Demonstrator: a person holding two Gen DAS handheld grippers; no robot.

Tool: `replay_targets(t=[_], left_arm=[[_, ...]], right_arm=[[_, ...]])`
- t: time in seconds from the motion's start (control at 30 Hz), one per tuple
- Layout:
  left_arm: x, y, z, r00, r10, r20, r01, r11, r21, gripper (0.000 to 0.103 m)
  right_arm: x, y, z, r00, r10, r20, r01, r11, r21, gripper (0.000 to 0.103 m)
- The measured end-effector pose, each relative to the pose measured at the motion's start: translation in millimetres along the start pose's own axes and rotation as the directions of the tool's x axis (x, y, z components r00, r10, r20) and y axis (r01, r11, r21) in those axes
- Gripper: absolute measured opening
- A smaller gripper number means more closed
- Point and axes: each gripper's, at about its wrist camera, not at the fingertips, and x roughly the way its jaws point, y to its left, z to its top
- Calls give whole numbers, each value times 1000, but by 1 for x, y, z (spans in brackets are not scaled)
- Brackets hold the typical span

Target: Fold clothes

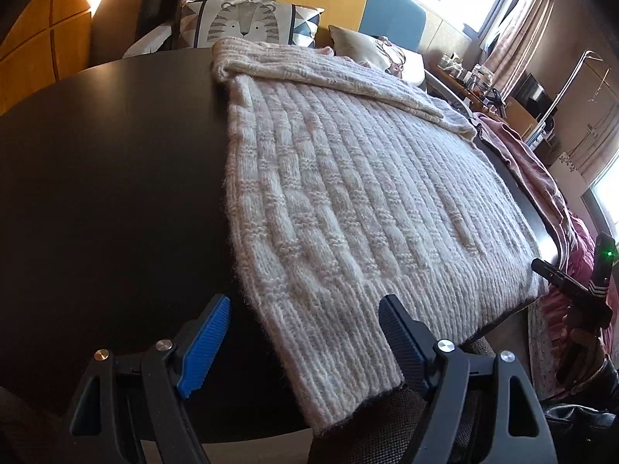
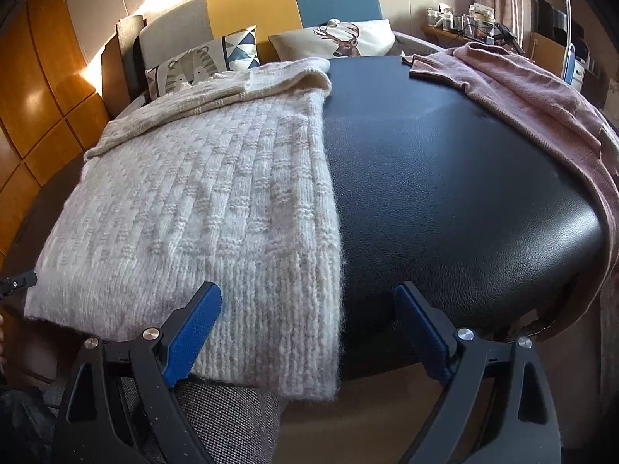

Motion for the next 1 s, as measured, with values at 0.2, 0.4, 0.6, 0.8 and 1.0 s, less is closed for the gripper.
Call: replay_targets(t=[0.2,0.4,0.6,0.8,1.0], left_arm=[[3,-5,0,1000,-12,-13,12,999,-36,82],[5,-18,-2,997,-71,-38,70,997,-25,81],[4,-11,-2,998,-54,-22,53,996,-70,53],[5,-7,-3,995,-99,-30,96,991,-90,16],[8,-16,-3,992,-115,-43,113,992,-54,15]], right_arm=[[0,3,-3,1000,-22,22,23,1000,-12,94],[-1,7,-3,999,-15,30,15,1000,-24,89],[-4,15,-2,999,25,26,-23,997,-67,61],[-4,21,3,989,144,-24,-145,989,-41,22],[-3,17,2,980,191,-51,-192,981,-28,22]])
